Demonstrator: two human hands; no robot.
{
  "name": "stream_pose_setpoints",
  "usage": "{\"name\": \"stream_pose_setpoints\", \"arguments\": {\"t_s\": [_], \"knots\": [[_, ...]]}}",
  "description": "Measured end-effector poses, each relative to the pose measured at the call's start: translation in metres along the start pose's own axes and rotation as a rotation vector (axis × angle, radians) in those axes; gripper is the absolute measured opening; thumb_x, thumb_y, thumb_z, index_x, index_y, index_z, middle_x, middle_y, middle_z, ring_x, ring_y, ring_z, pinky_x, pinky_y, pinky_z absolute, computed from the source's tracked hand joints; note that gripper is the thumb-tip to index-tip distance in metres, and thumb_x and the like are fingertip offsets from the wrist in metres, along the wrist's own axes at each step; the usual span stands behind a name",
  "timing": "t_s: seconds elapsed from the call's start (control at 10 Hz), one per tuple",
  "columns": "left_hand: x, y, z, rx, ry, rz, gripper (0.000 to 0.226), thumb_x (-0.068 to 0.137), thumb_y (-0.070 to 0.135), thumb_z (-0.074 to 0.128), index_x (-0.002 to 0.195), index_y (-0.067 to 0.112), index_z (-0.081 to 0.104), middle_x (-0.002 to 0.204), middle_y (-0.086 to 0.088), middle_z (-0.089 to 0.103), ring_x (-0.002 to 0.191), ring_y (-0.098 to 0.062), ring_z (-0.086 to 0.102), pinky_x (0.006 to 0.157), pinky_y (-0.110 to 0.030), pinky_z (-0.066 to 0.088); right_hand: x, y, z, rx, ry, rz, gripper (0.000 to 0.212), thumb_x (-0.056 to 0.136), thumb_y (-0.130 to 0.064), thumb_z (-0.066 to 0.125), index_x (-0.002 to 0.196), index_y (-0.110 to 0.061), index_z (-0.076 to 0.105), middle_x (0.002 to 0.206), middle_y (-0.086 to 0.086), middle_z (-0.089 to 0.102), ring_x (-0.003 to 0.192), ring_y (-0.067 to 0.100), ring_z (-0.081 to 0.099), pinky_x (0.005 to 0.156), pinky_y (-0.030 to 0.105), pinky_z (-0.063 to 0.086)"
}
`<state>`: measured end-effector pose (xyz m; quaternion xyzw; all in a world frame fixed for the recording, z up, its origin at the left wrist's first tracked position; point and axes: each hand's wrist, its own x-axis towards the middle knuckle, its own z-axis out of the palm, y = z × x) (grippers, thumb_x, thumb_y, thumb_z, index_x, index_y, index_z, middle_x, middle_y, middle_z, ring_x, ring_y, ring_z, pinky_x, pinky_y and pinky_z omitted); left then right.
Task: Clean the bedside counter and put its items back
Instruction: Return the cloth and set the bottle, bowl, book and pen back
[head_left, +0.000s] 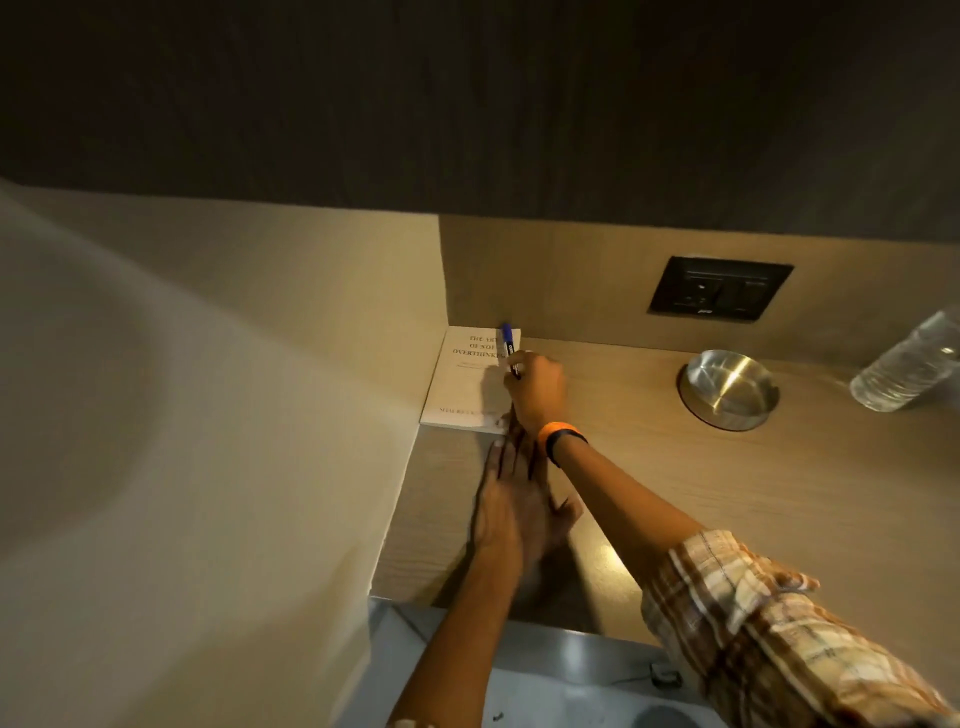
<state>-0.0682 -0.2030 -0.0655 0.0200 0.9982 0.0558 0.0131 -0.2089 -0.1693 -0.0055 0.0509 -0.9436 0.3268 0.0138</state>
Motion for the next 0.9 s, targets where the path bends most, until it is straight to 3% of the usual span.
{"name": "stream_pose_setpoints", "arguments": {"t_s": [0.1,0.2,0.3,0.4,0.6,0.9], "knots": [[0.002,0.000,0.000,-0.031,0.042,0.002,0.094,0.090,0.074,0.016,0.159,0.012,0.005,0.168,-0.011,0.003,0.155,-0.025,-0.005,0.127,-0.047,0.002,-0.027,0.043,-0.020,0.044,0.100,0.113,0.020,0.092,-0.018,0.067,0.108,-0.008,0.075,0.099,0.016,0.078,0.094,0.035,0.071,0.080,0.041,0.057],[0.003,0.002,0.006,-0.020,0.080,0.009,0.093,0.090,0.074,0.014,0.159,0.013,-0.001,0.168,-0.009,-0.001,0.155,-0.024,-0.007,0.127,-0.046,0.001,-0.040,0.071,-0.030,-0.003,0.100,0.165,0.019,0.094,-0.023,0.068,0.091,-0.006,0.075,0.089,0.013,0.075,0.087,0.031,0.070,0.075,0.040,0.056],[0.002,0.002,0.006,-0.033,0.096,0.009,0.091,0.091,0.073,0.014,0.159,0.014,0.003,0.169,-0.008,0.002,0.155,-0.023,-0.004,0.127,-0.045,0.003,-0.039,0.076,-0.034,-0.004,0.106,0.185,0.023,0.095,-0.025,0.067,0.089,-0.005,0.075,0.087,0.014,0.074,0.085,0.030,0.069,0.074,0.039,0.055],[0.000,0.003,0.006,-0.042,0.102,0.010,0.091,0.091,0.073,0.013,0.159,0.014,0.007,0.168,-0.007,0.006,0.156,-0.023,-0.001,0.127,-0.045,0.005,-0.038,0.074,-0.035,0.005,0.105,0.204,0.023,0.096,-0.025,0.066,0.089,-0.005,0.075,0.088,0.012,0.074,0.084,0.029,0.069,0.072,0.036,0.053],[0.003,0.002,0.009,-0.018,0.077,0.007,0.091,0.090,0.073,0.010,0.159,0.014,0.004,0.169,-0.007,0.001,0.155,-0.022,-0.005,0.126,-0.043,-0.002,-0.039,0.074,-0.036,0.003,0.117,0.214,0.024,0.097,-0.026,0.064,0.094,-0.005,0.076,0.088,0.012,0.073,0.084,0.028,0.069,0.078,0.041,0.058],[0.004,0.004,0.011,-0.042,0.104,0.022,0.090,0.091,0.073,0.014,0.159,0.014,0.007,0.168,-0.007,0.005,0.156,-0.022,-0.002,0.127,-0.044,0.003,-0.041,0.079,-0.038,0.007,0.107,0.215,0.030,0.101,-0.029,0.057,0.098,-0.004,0.074,0.091,0.014,0.072,0.084,0.030,0.068,0.075,0.041,0.055]]}}
